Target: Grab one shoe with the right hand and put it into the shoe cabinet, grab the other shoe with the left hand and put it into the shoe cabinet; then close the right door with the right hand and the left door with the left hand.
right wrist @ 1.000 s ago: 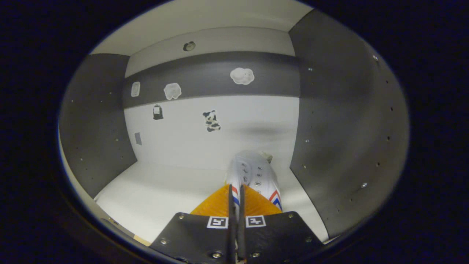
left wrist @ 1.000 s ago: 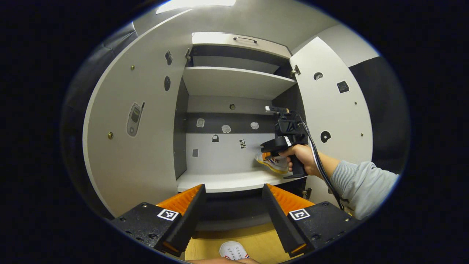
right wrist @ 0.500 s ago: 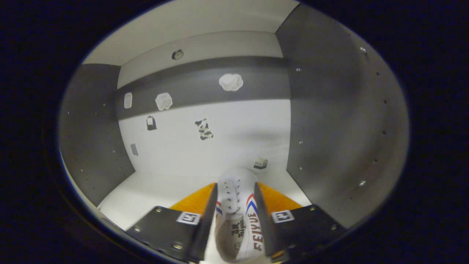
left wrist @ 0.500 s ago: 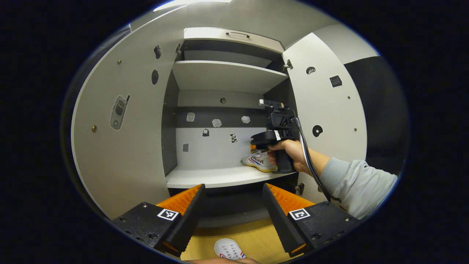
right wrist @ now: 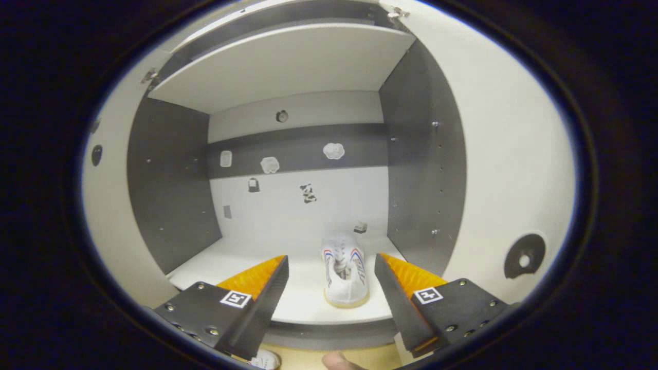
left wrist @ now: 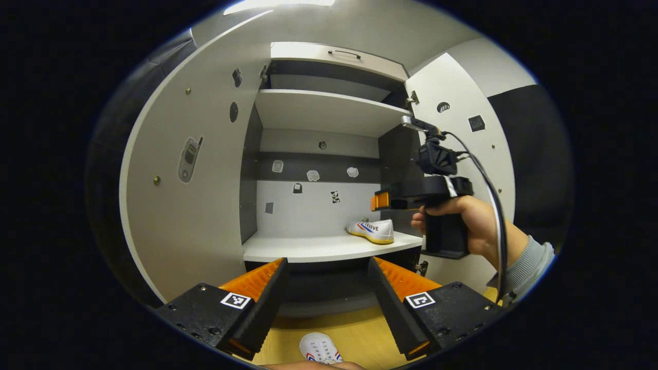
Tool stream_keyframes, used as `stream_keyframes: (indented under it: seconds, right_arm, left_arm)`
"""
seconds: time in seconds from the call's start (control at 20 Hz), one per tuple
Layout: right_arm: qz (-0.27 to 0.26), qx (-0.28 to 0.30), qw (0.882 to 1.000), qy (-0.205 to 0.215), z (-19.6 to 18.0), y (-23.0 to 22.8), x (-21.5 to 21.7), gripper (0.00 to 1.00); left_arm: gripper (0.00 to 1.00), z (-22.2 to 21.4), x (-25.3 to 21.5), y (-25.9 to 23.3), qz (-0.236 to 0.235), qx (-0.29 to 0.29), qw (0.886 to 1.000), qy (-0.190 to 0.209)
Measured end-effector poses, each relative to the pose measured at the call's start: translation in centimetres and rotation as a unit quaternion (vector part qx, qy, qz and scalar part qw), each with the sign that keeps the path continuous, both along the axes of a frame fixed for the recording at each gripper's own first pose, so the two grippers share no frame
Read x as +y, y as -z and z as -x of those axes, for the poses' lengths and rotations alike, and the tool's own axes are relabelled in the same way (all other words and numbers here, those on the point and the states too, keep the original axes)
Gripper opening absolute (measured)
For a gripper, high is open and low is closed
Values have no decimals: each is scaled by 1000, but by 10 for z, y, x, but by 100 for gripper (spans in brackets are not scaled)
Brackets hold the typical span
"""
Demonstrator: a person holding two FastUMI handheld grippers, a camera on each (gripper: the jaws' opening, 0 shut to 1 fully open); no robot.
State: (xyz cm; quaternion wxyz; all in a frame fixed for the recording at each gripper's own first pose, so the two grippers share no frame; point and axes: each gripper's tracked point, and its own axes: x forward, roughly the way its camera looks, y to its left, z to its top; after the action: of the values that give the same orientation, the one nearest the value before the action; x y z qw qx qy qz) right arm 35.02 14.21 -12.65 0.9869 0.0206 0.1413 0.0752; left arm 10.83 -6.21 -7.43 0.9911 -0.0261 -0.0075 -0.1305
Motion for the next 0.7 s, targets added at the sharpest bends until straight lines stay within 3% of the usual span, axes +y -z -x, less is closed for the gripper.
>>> stream_keyframes:
  seconds: [0.1,0.15,0.3,0.4,0.45,0.6,0.7]
  right_arm:
    - [-5,-12,1000,-13,39,-2,4,99]
    - [-10,-15,1000,-17,58,0,3,94]
    - [-21,-29,999,-30,116,-1,4,99]
    - [-29,-41,998,-35,160,-4,0,94]
    - [-34,-47,998,-31,177,-6,-3,99]
    - [-18,-48,998,-24,226,2,-15,94]
    - [2,-66,998,-14,248,4,-22,99]
  left_arm:
    - [94,6,5,0,-4,-1,1000,-12]
    - [94,9,6,2,-6,2,1000,-14]
    - [94,21,9,11,-11,19,1000,-18]
    - [94,27,13,17,-7,28,999,-30]
    - [94,31,12,20,-6,32,999,-32]
    - [94,43,8,36,-5,41,999,-23]
    - [94,46,11,63,-14,54,998,-24]
